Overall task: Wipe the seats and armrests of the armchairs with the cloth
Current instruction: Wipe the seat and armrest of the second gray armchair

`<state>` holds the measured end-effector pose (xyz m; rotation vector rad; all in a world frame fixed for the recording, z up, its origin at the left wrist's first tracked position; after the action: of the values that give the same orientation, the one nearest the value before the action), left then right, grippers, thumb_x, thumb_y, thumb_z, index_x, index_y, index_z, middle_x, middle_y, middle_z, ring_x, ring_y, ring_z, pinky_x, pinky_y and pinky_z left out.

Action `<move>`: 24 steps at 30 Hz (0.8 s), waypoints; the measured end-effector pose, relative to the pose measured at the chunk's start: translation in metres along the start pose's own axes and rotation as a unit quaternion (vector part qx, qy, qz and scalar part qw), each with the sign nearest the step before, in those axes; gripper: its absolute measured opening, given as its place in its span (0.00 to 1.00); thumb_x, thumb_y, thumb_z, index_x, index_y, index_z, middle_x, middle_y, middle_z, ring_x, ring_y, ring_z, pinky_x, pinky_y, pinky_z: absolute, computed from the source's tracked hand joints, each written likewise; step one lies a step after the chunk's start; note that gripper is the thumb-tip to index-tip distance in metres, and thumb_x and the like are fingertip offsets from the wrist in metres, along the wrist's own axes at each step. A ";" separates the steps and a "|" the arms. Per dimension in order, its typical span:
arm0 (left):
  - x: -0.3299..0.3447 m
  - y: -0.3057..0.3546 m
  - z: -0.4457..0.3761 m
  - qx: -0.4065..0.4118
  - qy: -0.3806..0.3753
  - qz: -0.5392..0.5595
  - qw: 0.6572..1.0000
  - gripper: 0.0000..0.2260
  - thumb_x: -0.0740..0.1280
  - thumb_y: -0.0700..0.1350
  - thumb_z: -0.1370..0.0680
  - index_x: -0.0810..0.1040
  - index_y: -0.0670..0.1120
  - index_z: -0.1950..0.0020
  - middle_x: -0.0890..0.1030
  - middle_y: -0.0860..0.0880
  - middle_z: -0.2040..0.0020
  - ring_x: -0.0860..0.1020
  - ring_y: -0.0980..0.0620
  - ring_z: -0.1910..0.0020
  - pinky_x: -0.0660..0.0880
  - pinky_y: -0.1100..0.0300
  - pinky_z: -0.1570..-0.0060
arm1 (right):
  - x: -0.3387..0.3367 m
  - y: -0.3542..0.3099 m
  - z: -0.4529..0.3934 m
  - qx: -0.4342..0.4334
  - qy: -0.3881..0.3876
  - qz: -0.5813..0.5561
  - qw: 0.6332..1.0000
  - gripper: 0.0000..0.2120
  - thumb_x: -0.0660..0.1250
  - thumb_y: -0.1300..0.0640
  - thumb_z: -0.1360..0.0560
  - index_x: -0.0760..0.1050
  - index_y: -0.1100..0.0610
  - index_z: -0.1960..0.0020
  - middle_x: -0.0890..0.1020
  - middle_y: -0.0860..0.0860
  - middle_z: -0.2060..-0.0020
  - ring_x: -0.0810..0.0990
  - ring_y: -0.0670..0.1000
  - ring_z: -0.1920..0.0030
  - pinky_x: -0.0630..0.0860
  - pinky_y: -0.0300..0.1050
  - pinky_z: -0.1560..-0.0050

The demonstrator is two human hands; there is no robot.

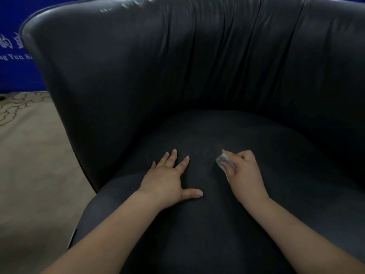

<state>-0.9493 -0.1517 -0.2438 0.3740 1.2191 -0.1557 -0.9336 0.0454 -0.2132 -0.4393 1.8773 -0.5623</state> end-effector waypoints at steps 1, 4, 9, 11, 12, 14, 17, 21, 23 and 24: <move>-0.001 0.000 -0.003 -0.001 -0.003 -0.001 1.000 0.49 0.58 0.77 0.34 0.39 0.60 0.22 0.36 0.50 0.21 0.38 0.49 0.22 0.41 0.47 0.26 | 0.001 0.000 -0.003 0.001 0.000 -0.004 1.000 0.18 0.66 0.58 0.23 0.74 0.53 0.34 0.68 0.50 0.53 0.71 0.48 0.53 0.65 0.34 0.49; -0.003 -0.001 -0.012 -0.006 -0.008 -0.008 1.000 0.48 0.59 0.76 0.33 0.39 0.59 0.22 0.35 0.50 0.21 0.38 0.48 0.22 0.42 0.46 0.26 | 0.004 0.002 -0.011 0.007 -0.002 -0.008 1.000 0.18 0.66 0.58 0.23 0.74 0.54 0.33 0.68 0.50 0.53 0.71 0.48 0.53 0.66 0.35 0.49; 0.001 -0.002 -0.018 -0.003 -0.006 -0.008 1.000 0.49 0.59 0.77 0.34 0.39 0.59 0.22 0.36 0.50 0.21 0.39 0.49 0.22 0.42 0.46 0.26 | 0.009 0.008 -0.016 0.011 -0.005 -0.002 1.000 0.17 0.66 0.57 0.23 0.75 0.53 0.34 0.68 0.50 0.53 0.72 0.49 0.53 0.66 0.36 0.49; 0.001 -0.003 -0.018 -0.002 0.000 -0.001 1.000 0.49 0.59 0.77 0.34 0.39 0.60 0.22 0.36 0.50 0.21 0.38 0.49 0.22 0.41 0.47 0.26 | 0.010 0.008 -0.016 0.009 -0.005 -0.003 1.000 0.17 0.66 0.58 0.23 0.75 0.54 0.34 0.68 0.51 0.53 0.72 0.49 0.54 0.66 0.35 0.49; 0.001 -0.003 -0.017 -0.002 0.003 0.002 1.000 0.49 0.59 0.77 0.34 0.40 0.60 0.22 0.36 0.50 0.21 0.38 0.49 0.22 0.41 0.47 0.26 | 0.010 0.008 -0.016 0.006 -0.005 -0.003 1.000 0.17 0.66 0.58 0.23 0.75 0.54 0.34 0.68 0.51 0.53 0.72 0.48 0.54 0.66 0.35 0.50; 0.002 -0.004 -0.017 -0.001 0.006 0.003 1.000 0.49 0.58 0.77 0.34 0.40 0.60 0.22 0.36 0.50 0.21 0.38 0.50 0.22 0.41 0.48 0.26 | 0.011 0.008 -0.016 0.004 -0.003 -0.008 1.000 0.17 0.66 0.58 0.23 0.75 0.53 0.34 0.68 0.50 0.53 0.71 0.47 0.54 0.64 0.33 0.51; 0.003 -0.005 -0.018 0.000 0.009 0.005 1.000 0.49 0.58 0.78 0.35 0.40 0.61 0.23 0.36 0.51 0.21 0.38 0.50 0.22 0.41 0.48 0.26 | 0.012 0.009 -0.016 0.003 0.000 -0.004 1.000 0.17 0.66 0.58 0.23 0.76 0.52 0.34 0.67 0.49 0.53 0.71 0.47 0.55 0.65 0.32 0.51; 0.001 -0.005 -0.015 -0.005 0.019 0.010 1.000 0.49 0.58 0.78 0.36 0.40 0.61 0.23 0.36 0.51 0.21 0.38 0.51 0.23 0.40 0.48 0.26 | 0.015 0.010 -0.016 -0.008 0.007 0.001 1.000 0.17 0.66 0.57 0.23 0.75 0.51 0.35 0.67 0.48 0.54 0.70 0.44 0.57 0.63 0.24 0.57; -0.002 -0.003 -0.011 -0.012 0.023 0.008 1.000 0.48 0.57 0.78 0.35 0.40 0.61 0.22 0.37 0.52 0.21 0.38 0.52 0.23 0.40 0.48 0.25 | 0.017 0.012 -0.016 -0.010 0.008 -0.014 1.000 0.17 0.67 0.58 0.24 0.76 0.50 0.36 0.66 0.47 0.55 0.69 0.42 0.59 0.64 0.21 0.57; -0.003 -0.002 -0.008 -0.015 0.024 0.003 1.000 0.47 0.57 0.77 0.34 0.40 0.61 0.22 0.37 0.52 0.21 0.39 0.52 0.22 0.41 0.49 0.25 | 0.019 0.013 -0.017 -0.010 0.005 -0.023 1.000 0.17 0.67 0.58 0.24 0.76 0.50 0.36 0.66 0.46 0.56 0.69 0.42 0.59 0.64 0.21 0.57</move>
<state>-0.9574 -0.1507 -0.2438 0.3580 1.2653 -0.1240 -0.9564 0.0489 -0.2299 -0.4949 1.8885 -0.5774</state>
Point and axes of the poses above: each hand's wrist, its own z-axis away from the middle knuckle, its own x-axis out of the palm, y = z × x, the point moved 8 cm from there along -z, towards the middle knuckle
